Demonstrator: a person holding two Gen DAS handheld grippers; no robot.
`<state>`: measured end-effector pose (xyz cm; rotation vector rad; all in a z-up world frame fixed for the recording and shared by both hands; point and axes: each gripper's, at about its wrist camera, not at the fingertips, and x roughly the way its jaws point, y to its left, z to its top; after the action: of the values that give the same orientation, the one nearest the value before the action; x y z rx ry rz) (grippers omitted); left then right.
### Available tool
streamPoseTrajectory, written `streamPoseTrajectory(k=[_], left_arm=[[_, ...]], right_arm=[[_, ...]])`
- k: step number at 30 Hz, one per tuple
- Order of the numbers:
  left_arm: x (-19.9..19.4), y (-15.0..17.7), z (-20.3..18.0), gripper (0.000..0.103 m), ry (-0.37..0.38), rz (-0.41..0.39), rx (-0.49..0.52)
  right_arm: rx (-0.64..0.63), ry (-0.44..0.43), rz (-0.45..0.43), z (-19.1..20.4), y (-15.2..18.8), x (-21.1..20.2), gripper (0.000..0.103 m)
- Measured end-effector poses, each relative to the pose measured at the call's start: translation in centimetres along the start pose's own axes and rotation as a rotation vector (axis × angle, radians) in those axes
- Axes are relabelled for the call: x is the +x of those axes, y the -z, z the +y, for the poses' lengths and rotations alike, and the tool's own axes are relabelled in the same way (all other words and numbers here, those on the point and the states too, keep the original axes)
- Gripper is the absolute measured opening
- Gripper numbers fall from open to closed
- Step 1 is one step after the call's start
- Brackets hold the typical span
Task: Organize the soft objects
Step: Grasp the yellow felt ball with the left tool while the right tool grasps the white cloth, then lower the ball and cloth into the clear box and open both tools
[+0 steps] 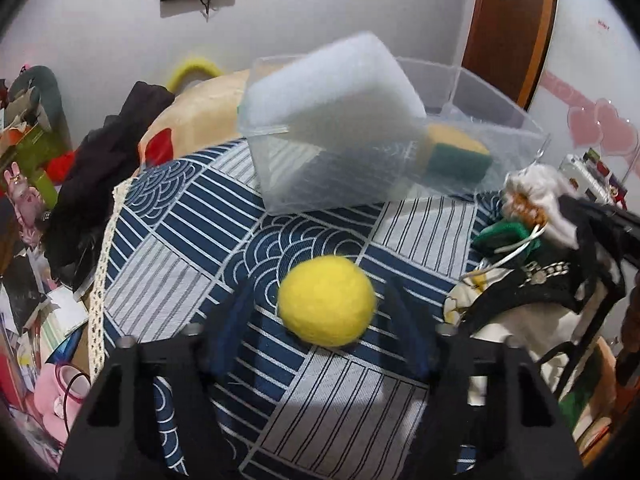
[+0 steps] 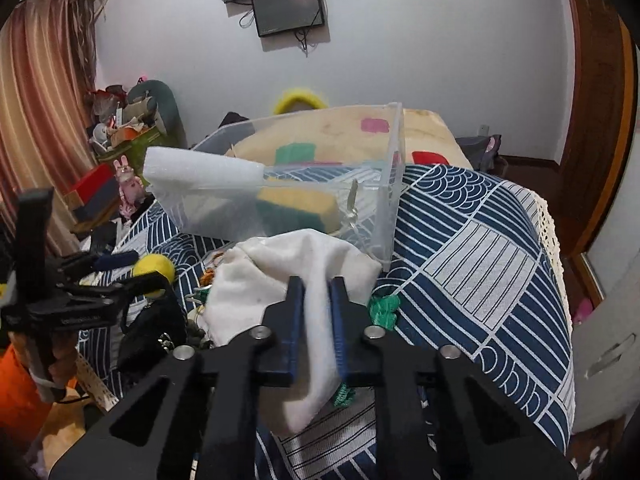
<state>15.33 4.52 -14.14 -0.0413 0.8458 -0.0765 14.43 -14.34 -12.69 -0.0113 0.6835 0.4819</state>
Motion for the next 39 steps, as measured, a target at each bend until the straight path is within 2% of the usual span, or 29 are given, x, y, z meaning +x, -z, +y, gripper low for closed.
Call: streamPoseTrajectory(k=[1, 5, 12, 15, 16, 17, 19, 22, 24, 26, 29, 39], left_arm=[[0.3, 0.0, 0.1, 0.046, 0.009, 0.013, -0.005], [0.2, 0.5, 0.7, 0.046, 0.040, 0.012, -0.044], [-1.9, 0.3, 1.2, 0.045, 0.009, -0.033, -0.075], [-3.3, 0.1, 1.1, 0.045, 0.002, -0.065, -0.072], [-3.7, 0.1, 0.9, 0.045, 0.004, -0.073, -0.071], [-4.0, -0.1, 0.9, 0.045, 0.006, -0.078, -0.071], [-4.5, 0.0, 0.6, 0.045, 0.011, -0.086, -0.067], [-4.6, -0.1, 0.6, 0.045, 0.018, -0.089, -0.062], [-4.5, -0.2, 0.4, 0.045, 0.023, -0.087, -0.060], [-4.6, -0.1, 0.3, 0.045, 0.020, -0.088, -0.058], [-4.8, -0.1, 0.3, 0.045, 0.015, -0.095, -0.054], [-7.4, -1.1, 0.6, 0.045, 0.003, -0.165, -0.064]], right_arm=[[-0.001, 0.002, -0.006, 0.1, 0.0, -0.2, 0.011], [-0.027, 0.026, -0.043, 0.6, -0.1, -1.3, 0.009], [-0.022, 0.039, -0.124, 0.5, -1.1, -3.6, 0.009], [-0.041, 0.043, -0.112, 0.6, -1.3, -3.3, 0.011], [-0.039, 0.059, -0.104, 0.7, -1.3, -3.0, 0.020], [-0.037, 0.066, -0.083, 0.7, -1.3, -2.4, 0.036], [-0.018, 0.041, -0.057, 0.6, -1.3, -1.6, 0.055], [0.000, 0.043, -0.053, 0.5, -1.3, -0.6, 0.056], [-0.009, 0.049, -0.027, 0.5, -1.3, 0.4, 0.050], [-0.006, 0.042, -0.001, 0.3, -1.0, 1.3, 0.014], [0.008, 0.023, 0.031, 0.1, -0.5, 1.9, 0.008], [-0.010, 0.036, -0.121, 1.1, -1.3, -3.1, 0.006]])
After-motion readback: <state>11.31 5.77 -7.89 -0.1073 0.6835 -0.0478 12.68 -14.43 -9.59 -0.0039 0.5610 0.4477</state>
